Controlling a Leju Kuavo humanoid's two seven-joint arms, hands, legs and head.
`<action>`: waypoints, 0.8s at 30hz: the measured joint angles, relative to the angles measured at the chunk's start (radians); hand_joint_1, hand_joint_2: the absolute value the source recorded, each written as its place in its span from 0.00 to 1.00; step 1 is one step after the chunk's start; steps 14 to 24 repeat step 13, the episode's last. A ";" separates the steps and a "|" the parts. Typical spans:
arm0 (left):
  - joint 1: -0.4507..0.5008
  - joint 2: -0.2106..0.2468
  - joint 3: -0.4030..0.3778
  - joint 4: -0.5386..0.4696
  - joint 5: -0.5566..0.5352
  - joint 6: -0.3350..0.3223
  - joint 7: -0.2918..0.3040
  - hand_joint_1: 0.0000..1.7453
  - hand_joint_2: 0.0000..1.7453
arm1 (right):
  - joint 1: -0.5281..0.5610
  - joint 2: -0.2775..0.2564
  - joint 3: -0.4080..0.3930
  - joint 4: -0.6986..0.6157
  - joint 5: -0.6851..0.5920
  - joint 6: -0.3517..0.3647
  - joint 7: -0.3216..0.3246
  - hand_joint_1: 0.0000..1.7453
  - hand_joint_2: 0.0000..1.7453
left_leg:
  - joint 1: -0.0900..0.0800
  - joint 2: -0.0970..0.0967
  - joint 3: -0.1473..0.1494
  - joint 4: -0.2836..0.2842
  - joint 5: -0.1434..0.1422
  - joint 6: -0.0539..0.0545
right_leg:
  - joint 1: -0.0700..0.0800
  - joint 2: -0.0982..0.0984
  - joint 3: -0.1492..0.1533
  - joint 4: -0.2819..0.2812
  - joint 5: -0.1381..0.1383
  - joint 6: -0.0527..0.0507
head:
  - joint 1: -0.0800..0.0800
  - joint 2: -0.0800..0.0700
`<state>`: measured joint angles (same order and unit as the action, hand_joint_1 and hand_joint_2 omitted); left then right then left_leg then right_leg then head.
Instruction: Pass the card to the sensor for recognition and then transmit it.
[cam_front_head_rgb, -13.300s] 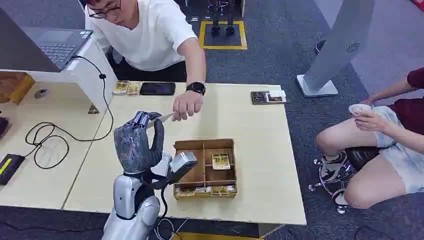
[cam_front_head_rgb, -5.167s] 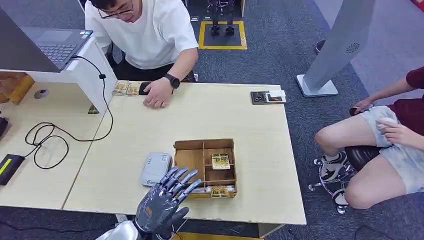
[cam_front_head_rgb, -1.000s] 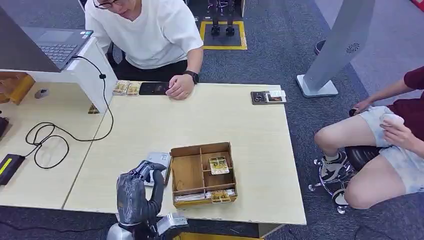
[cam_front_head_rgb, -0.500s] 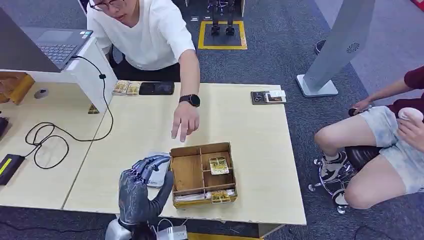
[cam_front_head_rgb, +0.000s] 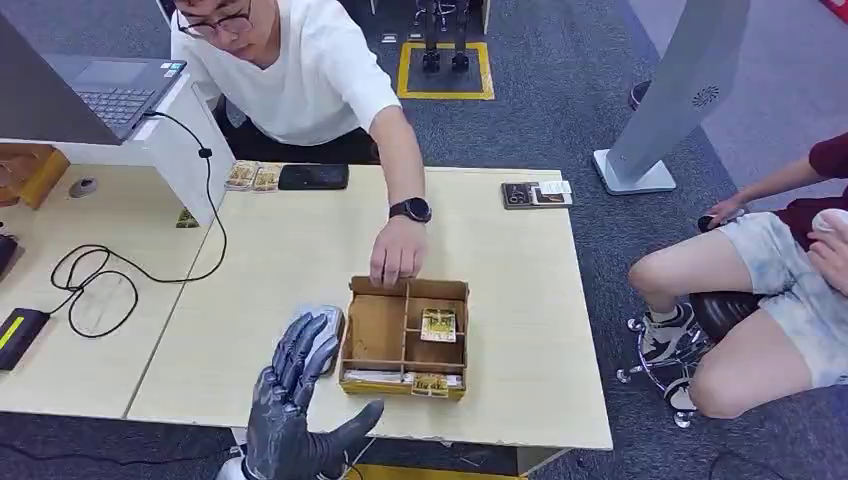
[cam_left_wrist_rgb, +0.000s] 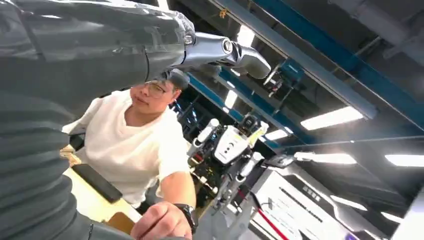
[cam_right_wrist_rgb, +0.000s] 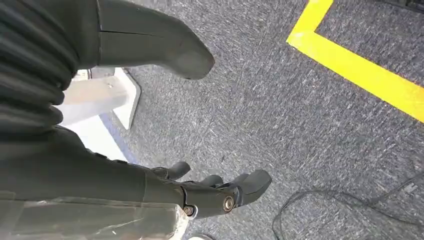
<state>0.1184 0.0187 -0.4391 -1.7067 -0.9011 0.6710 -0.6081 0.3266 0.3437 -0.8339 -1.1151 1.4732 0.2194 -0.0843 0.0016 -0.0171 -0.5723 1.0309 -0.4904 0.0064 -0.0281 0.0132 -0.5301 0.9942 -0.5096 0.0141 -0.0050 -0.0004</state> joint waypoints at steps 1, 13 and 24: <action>-0.001 0.010 -0.007 0.000 -0.008 0.000 -0.002 0.00 1.00 | 0.000 0.000 -0.003 0.000 -0.002 0.002 0.000 0.00 1.00 | 0.000 0.000 0.000 0.000 0.000 0.000 | 0.000 0.000 0.000 0.000 0.000 0.000 | 0.000 0.000; -0.051 0.085 -0.062 0.001 -0.031 0.000 -0.009 0.00 1.00 | -0.006 0.000 -0.032 -0.003 0.020 0.005 -0.023 0.00 1.00 | 0.000 0.000 0.000 0.000 0.000 0.000 | 0.000 0.000 0.000 0.000 0.000 0.000 | -0.001 0.000; -0.051 0.085 -0.062 0.001 -0.031 0.000 -0.009 0.00 1.00 | -0.006 0.000 -0.032 -0.003 0.020 0.005 -0.023 0.00 1.00 | 0.000 0.000 0.000 0.000 0.000 0.000 | 0.000 0.000 0.000 0.000 0.000 0.000 | -0.001 0.000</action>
